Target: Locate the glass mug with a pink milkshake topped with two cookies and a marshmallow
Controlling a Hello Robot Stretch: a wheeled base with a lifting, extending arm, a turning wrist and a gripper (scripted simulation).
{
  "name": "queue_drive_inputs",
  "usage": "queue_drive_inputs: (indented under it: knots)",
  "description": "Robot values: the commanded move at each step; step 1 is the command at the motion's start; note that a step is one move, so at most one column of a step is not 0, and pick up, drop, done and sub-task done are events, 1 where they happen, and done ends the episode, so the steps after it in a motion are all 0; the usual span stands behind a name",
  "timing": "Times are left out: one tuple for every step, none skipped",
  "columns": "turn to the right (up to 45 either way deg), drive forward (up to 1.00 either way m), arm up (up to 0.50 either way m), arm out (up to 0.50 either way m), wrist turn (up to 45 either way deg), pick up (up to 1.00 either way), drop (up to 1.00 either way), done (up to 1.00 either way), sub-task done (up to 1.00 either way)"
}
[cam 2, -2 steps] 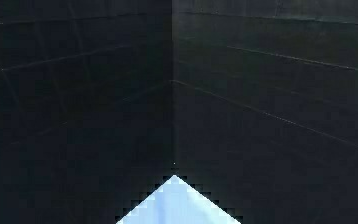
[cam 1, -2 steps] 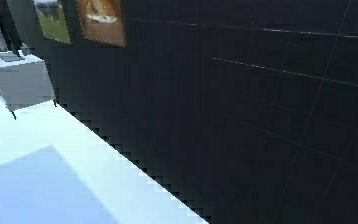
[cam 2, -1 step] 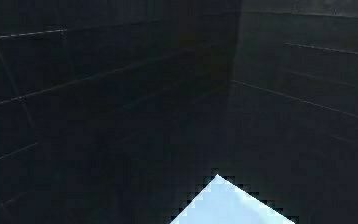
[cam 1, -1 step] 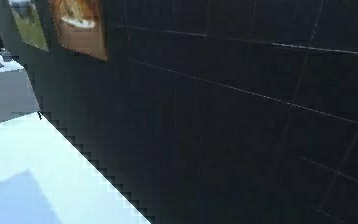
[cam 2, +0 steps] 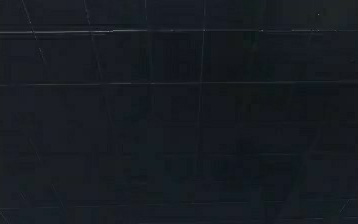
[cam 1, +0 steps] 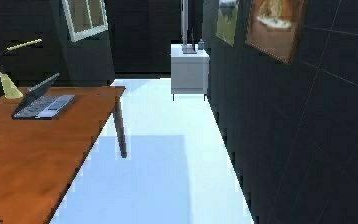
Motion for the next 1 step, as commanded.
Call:
queue_drive_inputs:
  knots:
    - [0.0, 1.00, 0.00, 0.00, 0.0, 0.00, 0.00, 0.00, 0.00]
